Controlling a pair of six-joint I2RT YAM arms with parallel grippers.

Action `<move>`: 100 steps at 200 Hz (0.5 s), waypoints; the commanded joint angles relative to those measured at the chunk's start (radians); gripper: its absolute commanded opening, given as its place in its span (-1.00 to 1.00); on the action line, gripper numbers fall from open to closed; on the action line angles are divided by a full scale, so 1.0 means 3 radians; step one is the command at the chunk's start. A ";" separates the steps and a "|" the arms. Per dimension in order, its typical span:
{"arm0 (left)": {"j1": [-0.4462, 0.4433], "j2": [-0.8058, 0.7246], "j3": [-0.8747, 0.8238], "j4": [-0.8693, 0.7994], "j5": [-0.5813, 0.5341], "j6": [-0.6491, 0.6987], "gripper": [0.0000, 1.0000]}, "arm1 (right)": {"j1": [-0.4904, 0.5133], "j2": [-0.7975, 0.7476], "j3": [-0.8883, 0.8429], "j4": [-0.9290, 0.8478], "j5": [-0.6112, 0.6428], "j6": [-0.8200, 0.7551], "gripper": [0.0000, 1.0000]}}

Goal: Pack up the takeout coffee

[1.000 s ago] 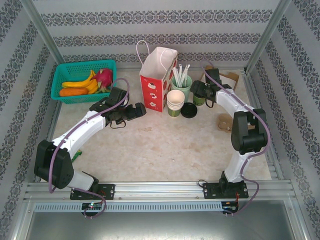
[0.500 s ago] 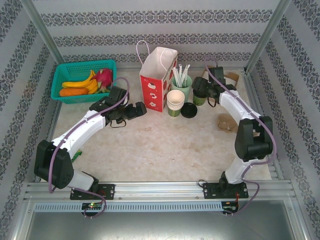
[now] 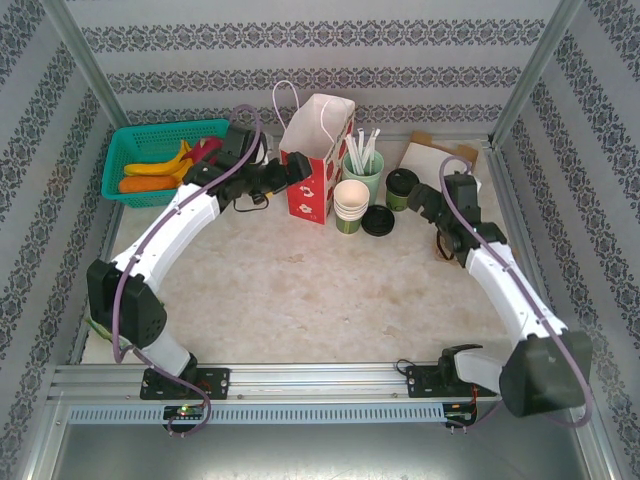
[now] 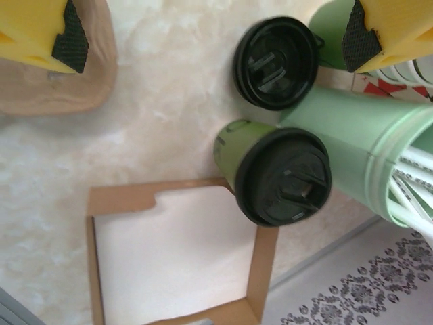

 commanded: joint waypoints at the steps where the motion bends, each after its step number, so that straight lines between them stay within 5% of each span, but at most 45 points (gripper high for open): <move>1: -0.0055 0.0023 0.0138 0.0002 0.0005 -0.0292 0.99 | 0.0000 -0.0240 -0.0202 -0.0067 0.0155 0.0102 0.96; 44: -0.0128 0.0369 0.0817 -0.0789 -0.0727 -0.0924 0.99 | -0.0010 -0.0465 -0.0398 0.0048 0.0188 0.0274 0.96; 100: -0.0183 0.0910 0.1585 -0.1413 -0.0952 -0.1363 0.84 | -0.0015 -0.0426 -0.0264 -0.0038 0.0091 0.0219 0.96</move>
